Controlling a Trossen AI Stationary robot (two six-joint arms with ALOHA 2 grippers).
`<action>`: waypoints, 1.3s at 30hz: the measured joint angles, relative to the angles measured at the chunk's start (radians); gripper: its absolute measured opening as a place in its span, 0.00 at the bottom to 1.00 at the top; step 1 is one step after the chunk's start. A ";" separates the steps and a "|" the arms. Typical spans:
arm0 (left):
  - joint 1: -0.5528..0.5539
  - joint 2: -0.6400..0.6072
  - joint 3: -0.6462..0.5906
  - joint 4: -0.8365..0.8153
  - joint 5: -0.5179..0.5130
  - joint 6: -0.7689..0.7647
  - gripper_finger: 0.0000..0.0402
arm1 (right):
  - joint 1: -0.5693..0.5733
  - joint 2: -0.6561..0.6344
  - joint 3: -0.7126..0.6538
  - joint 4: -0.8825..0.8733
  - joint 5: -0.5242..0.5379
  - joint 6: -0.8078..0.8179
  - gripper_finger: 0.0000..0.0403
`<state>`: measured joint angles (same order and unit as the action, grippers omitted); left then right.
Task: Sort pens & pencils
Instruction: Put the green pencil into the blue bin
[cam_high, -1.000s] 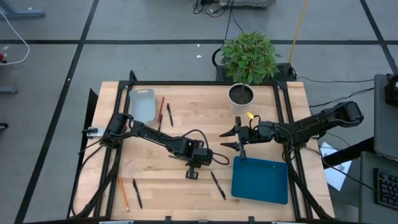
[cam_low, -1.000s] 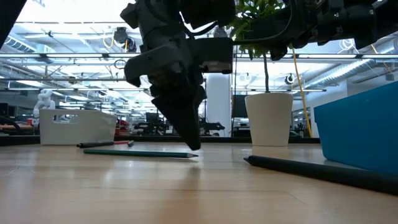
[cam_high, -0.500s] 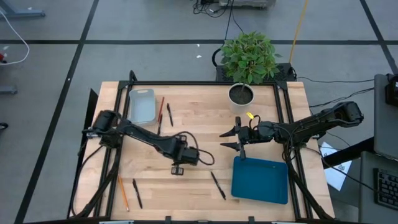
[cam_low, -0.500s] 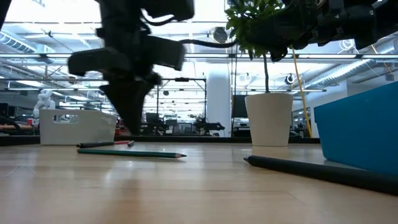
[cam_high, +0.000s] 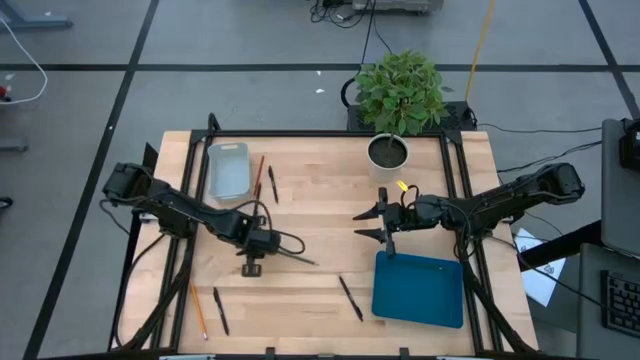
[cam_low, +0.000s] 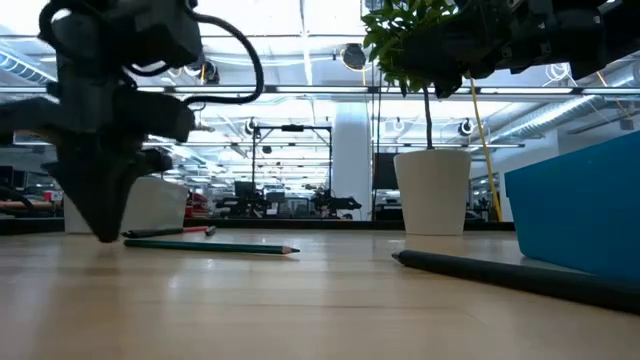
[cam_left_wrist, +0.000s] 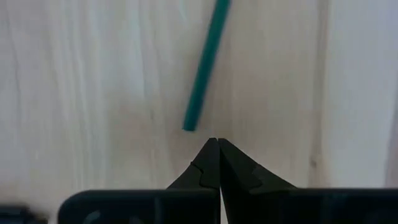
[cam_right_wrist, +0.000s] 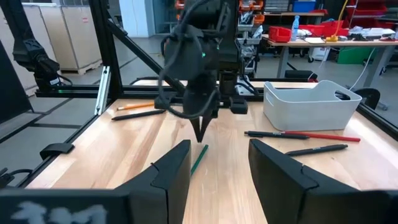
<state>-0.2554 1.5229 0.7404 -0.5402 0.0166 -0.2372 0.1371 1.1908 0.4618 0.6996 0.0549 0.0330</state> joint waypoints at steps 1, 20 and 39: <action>0.001 -0.007 -0.014 0.040 -0.001 0.008 0.00 | 0.000 0.000 0.000 0.003 0.000 0.000 0.37; 0.011 -0.062 -0.023 0.018 -0.145 0.068 0.00 | 0.000 0.000 0.000 0.007 0.000 -0.013 0.37; 0.100 -0.055 -0.023 0.059 0.173 0.006 0.00 | 0.000 0.000 0.000 0.006 0.000 0.005 0.37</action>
<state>-0.1558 1.4677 0.7174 -0.4814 0.1898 -0.2312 0.1371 1.1908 0.4622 0.7059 0.0551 0.0380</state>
